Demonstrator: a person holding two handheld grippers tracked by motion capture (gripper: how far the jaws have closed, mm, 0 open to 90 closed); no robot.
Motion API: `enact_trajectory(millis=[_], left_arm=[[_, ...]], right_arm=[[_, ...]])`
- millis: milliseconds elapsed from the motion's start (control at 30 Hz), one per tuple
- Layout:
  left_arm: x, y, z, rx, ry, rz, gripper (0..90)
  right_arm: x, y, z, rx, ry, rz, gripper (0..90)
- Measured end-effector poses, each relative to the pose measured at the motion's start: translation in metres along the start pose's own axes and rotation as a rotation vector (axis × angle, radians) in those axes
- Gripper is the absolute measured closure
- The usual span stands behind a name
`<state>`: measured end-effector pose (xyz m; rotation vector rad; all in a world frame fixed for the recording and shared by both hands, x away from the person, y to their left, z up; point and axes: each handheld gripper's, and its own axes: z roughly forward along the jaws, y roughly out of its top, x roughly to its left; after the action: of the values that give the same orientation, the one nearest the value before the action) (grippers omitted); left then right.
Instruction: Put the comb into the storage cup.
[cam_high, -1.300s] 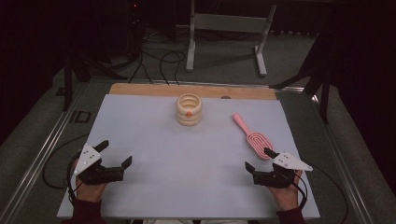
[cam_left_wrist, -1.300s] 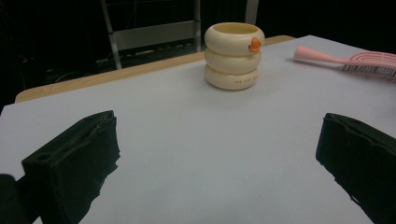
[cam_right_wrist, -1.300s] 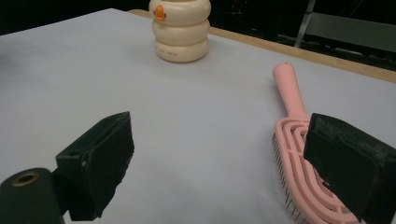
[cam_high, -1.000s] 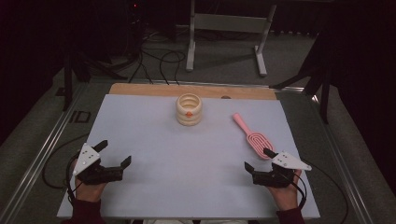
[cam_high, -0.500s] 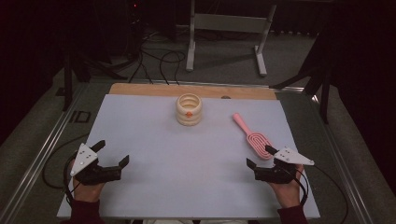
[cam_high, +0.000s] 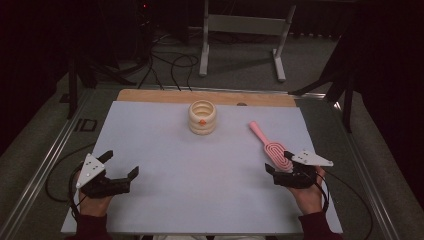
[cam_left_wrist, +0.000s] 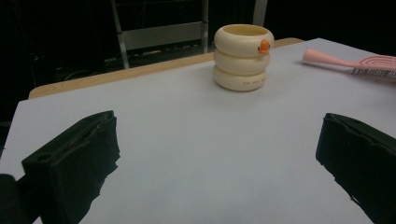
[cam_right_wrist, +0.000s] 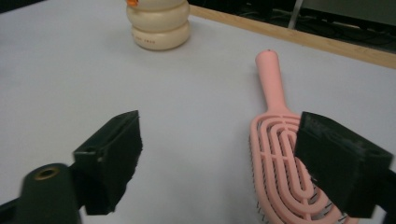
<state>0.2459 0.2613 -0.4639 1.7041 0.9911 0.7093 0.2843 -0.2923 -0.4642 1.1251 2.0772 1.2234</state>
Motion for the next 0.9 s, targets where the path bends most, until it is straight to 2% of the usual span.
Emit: enact_trajectory(millis=[100,267,533,567,600,667,767,800,833,900], left_arm=[[0.000,0.000,0.000,0.000,-0.001,0.001,0.0],[0.000,0.000,0.000,0.002,-0.002,0.002,0.0],[-0.001,0.000,0.000,0.003,0.002,0.006,0.0],[-0.001,0.000,0.000,0.003,0.002,0.006,0.0],[-0.001,0.001,0.000,0.005,0.004,0.008,0.0],[-0.001,0.001,0.000,0.005,0.004,0.008,0.0],[0.000,0.001,0.000,0.005,0.005,0.008,0.0],[0.000,0.001,0.000,0.005,0.005,0.008,0.0],[0.000,0.001,0.000,0.005,0.005,0.008,0.0],[0.000,0.001,0.000,0.006,0.004,0.009,0.0]], right_arm=[[-0.001,0.000,0.003,0.014,-0.006,-0.007,23.3],[-0.005,0.001,0.005,0.022,-0.016,-0.008,29.0],[-0.009,-0.006,0.013,0.073,0.006,-0.010,56.5],[-0.009,-0.006,0.013,0.073,0.006,-0.010,56.5],[-0.007,-0.008,0.015,0.083,0.001,-0.011,64.4],[-0.007,-0.008,0.016,0.086,-0.003,-0.021,69.2],[-0.006,-0.008,0.017,0.085,0.003,-0.041,81.8],[-0.006,-0.008,0.017,0.085,0.003,-0.041,81.8],[-0.004,-0.009,0.018,0.090,0.002,-0.051,89.6],[-0.003,-0.009,0.020,0.097,0.008,-0.058,89.8]])
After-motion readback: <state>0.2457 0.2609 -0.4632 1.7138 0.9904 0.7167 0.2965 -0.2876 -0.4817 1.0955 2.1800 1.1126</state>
